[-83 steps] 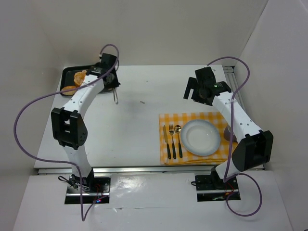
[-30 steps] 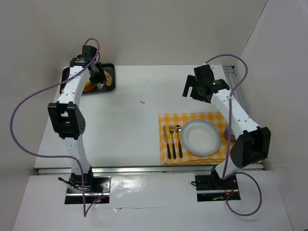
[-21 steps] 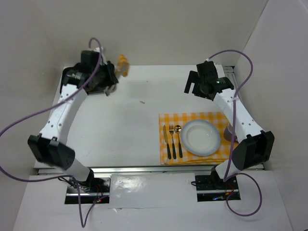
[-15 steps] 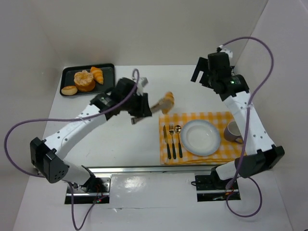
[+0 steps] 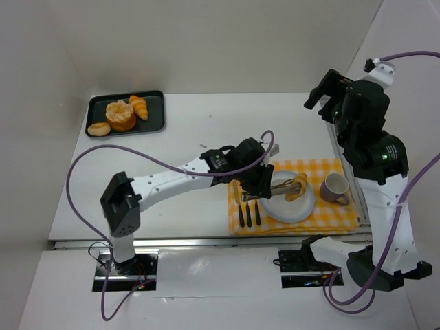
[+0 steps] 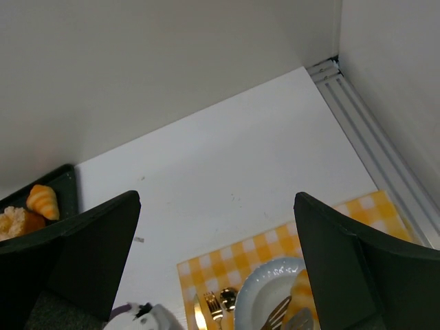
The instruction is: Place the bread
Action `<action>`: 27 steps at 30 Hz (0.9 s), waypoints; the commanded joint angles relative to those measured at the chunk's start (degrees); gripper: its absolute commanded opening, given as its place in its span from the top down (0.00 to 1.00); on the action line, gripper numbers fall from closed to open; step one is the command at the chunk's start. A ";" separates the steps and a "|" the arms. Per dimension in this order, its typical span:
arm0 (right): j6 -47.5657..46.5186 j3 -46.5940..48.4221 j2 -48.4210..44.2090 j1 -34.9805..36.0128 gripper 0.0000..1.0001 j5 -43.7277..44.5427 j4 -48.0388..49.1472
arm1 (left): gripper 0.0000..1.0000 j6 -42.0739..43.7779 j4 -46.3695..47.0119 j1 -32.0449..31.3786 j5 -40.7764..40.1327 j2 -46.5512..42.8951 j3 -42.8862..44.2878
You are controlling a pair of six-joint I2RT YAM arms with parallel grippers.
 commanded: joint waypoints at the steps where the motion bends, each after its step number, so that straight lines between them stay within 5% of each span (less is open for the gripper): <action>1: -1.01 0.82 1.37 0.21 0.00 1.47 -2.40 | 0.93 -0.09 2.81 -0.25 2.53 6.23 6.31; 4: -1.01 0.82 1.90 0.21 0.00 2.00 -2.41 | 0.79 0.61 -1.40 -0.25 3.06 9.59 10.45; 10: -1.01 -0.32 1.90 0.21 0.00 2.53 -2.41 | 0.34 3.51 -5.01 -0.25 0.68 8.29 10.99; 18: -1.01 0.21 3.92 0.21 0.00 2.00 -1.79 | 0.38 5.36 -8.96 1.15 -8.19 -1.99 10.20; 25: -1.01 -0.94 3.92 0.21 0.00 0.87 0.06 | 0.42 8.26 -11.08 11.15 -17.31 -11.39 4.49; 27: -1.01 -0.94 4.45 0.21 0.00 0.24 1.11 | 0.42 8.78 -13.97 18.79 -19.53 -11.41 4.49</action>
